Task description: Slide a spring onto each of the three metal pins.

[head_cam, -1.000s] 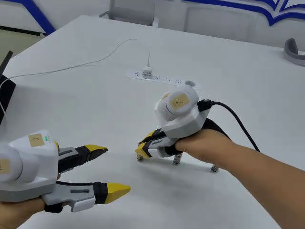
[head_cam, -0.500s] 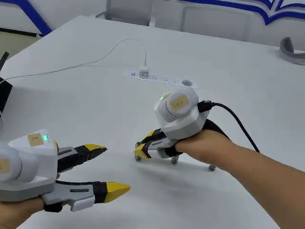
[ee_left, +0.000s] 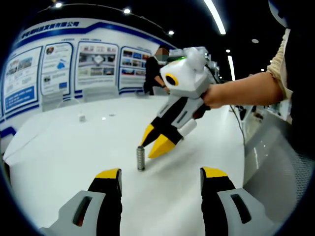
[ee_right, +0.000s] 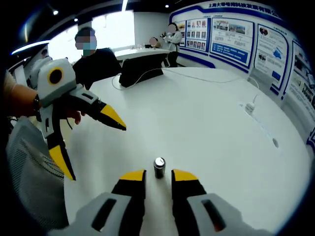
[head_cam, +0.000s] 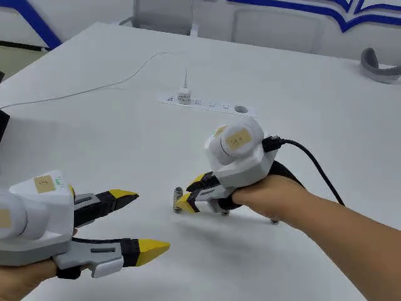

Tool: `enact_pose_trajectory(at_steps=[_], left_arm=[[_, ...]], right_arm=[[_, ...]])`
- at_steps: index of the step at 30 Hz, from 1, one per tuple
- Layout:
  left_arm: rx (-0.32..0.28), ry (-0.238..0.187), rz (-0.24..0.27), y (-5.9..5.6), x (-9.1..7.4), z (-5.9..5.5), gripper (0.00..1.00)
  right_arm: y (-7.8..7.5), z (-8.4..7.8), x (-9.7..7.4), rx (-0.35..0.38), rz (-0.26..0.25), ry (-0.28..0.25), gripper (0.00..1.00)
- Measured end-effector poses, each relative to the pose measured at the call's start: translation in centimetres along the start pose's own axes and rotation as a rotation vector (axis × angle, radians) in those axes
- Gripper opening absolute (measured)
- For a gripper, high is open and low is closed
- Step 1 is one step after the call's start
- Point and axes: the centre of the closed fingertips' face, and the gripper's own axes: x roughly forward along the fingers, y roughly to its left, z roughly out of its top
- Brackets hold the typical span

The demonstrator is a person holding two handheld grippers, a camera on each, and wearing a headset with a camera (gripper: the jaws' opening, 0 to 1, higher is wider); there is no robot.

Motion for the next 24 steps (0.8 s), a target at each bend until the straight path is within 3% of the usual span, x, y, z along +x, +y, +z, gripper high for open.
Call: enact_pose_trajectory(at_steps=[24], left_arm=[[0.003,0.006,-0.019,-0.5,0.4,0.0,0.66]], right_arm=[[0.6,-0.9,-1.9,0.017,-0.021,-0.027,0.24]])
